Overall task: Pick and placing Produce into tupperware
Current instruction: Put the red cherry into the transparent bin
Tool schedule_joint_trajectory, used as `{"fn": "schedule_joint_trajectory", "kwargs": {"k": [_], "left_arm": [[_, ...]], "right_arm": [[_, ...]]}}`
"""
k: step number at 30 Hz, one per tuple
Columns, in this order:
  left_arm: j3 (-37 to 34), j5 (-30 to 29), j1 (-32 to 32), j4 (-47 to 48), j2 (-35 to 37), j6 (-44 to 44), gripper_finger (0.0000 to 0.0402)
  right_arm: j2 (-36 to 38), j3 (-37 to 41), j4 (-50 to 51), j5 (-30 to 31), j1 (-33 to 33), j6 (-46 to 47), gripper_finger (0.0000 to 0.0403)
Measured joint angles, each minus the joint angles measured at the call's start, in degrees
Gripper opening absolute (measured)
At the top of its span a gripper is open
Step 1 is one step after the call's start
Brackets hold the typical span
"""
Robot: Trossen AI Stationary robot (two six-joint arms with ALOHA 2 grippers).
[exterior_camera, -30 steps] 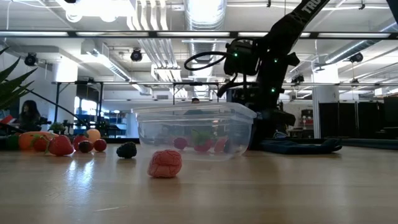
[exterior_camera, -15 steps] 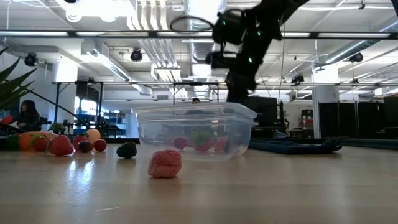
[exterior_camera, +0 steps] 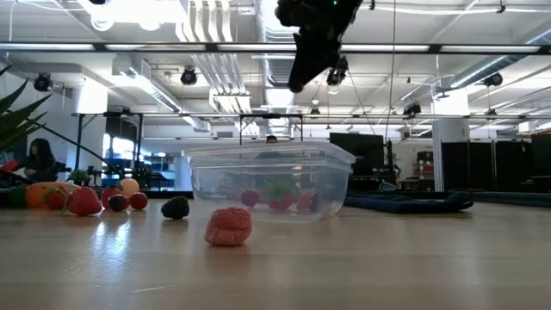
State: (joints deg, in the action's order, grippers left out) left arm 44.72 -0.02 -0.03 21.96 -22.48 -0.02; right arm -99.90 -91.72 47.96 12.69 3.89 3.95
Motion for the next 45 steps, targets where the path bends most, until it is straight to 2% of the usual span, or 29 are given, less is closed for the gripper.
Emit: {"fn": "schedule_joint_trajectory", "kwargs": {"k": [9,19,22,28,32,35,40,45], "left_arm": [[0.0,0.0,0.0,0.0,0.0,0.0,0.0],[0.0,0.0,0.0,0.0,0.0,0.0,0.0],[0.0,0.0,0.0,0.0,0.0,0.0,0.0],[0.0,0.0,0.0,0.0,0.0,0.0,0.0],[0.0,0.0,0.0,0.0,0.0,0.0,0.0],[0.0,0.0,0.0,0.0,0.0,0.0,0.0],[0.0,0.0,0.0,0.0,0.0,0.0,0.0],[0.0,0.0,0.0,0.0,0.0,0.0,0.0]], "right_arm": [[-1.3,0.4,1.0,-0.3,-5.8,12.0,0.0096],[-10.7,0.4,1.6,-5.4,-7.0,14.8,0.0098],[-12.8,0.0,1.6,-5.9,-7.0,16.0,0.0115],[-16.6,-3.9,4.6,-6.4,-6.9,15.6,0.0182],[-17.1,-8.2,8.7,1.2,-6.5,12.0,0.0219],[-16.8,-10.8,9.9,1.2,-3.2,8.0,0.023],[-16.8,-11.5,11.5,-8.0,7.9,3.5,0.0226],[-16.8,-10.9,11.3,-9.2,15.5,-0.5,0.0217]]}}
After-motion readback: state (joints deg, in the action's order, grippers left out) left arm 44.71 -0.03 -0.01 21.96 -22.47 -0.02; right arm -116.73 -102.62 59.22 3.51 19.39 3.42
